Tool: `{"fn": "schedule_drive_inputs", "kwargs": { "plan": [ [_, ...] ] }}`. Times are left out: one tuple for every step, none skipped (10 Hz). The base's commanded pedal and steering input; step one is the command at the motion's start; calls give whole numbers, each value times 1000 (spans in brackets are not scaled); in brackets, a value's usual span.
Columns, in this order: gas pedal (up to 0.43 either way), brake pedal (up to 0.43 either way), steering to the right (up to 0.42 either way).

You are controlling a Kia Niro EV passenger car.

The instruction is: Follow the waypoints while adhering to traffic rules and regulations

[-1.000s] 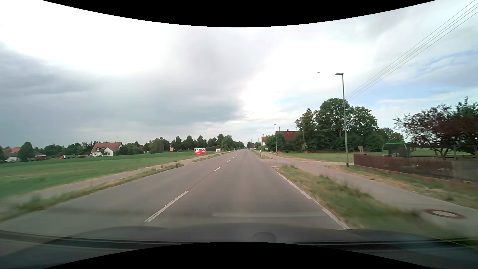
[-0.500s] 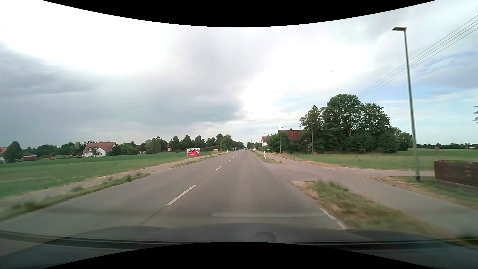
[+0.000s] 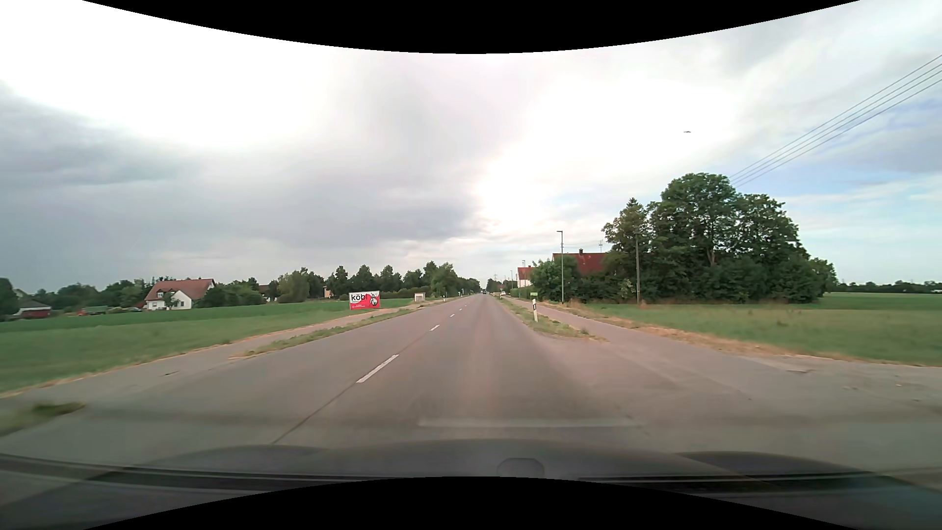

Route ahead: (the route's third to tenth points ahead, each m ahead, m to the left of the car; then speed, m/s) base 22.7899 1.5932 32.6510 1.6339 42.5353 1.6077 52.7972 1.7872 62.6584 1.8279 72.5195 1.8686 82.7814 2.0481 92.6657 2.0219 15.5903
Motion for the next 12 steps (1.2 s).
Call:
{"fn": "schedule_drive_inputs", "kwargs": {
  "plan": [
    [177,0,-1],
    [177,0,-2],
    [177,0,-2],
    [177,0,-2],
    [177,0,-2],
    [177,0,-2],
    [177,0,-2],
    [177,0,-2],
    [177,0,-2],
    [177,0,-2],
    [177,0,-2],
    [177,0,-2]
  ]
}}
